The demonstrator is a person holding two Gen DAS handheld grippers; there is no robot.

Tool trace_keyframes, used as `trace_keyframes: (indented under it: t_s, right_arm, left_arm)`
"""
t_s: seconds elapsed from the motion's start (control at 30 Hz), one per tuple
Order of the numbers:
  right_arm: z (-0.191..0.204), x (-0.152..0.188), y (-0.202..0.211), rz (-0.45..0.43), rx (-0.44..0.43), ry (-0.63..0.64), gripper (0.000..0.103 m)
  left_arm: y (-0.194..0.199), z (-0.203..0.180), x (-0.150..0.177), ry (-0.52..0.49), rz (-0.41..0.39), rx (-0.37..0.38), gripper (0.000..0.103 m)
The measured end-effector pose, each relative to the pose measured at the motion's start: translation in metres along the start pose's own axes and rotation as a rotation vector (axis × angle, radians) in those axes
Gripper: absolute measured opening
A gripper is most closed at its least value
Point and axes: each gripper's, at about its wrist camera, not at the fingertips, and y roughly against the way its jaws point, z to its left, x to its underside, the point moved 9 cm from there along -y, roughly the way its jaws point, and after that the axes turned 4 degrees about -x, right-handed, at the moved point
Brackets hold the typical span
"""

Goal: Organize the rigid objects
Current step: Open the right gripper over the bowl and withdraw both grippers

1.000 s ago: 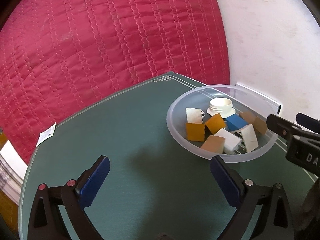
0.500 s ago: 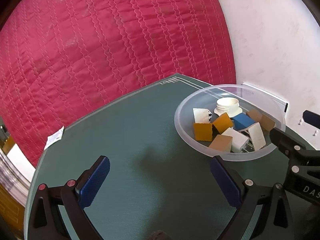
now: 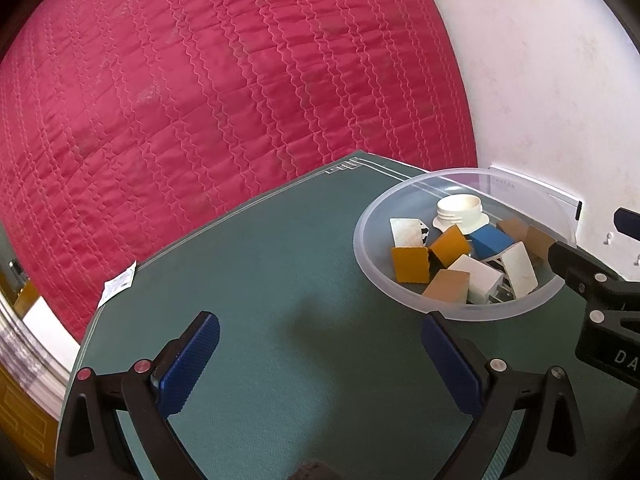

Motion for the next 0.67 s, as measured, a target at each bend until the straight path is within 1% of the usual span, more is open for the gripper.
trace_keyframes:
  t_s: [0.67]
  right_arm:
    - [0.0012,-0.0001,-0.0004,0.001,-0.001,0.003,0.093]
  left_arm:
    - [0.0015,-0.0030,0.0021,-0.024,-0.014,-0.011,0.102]
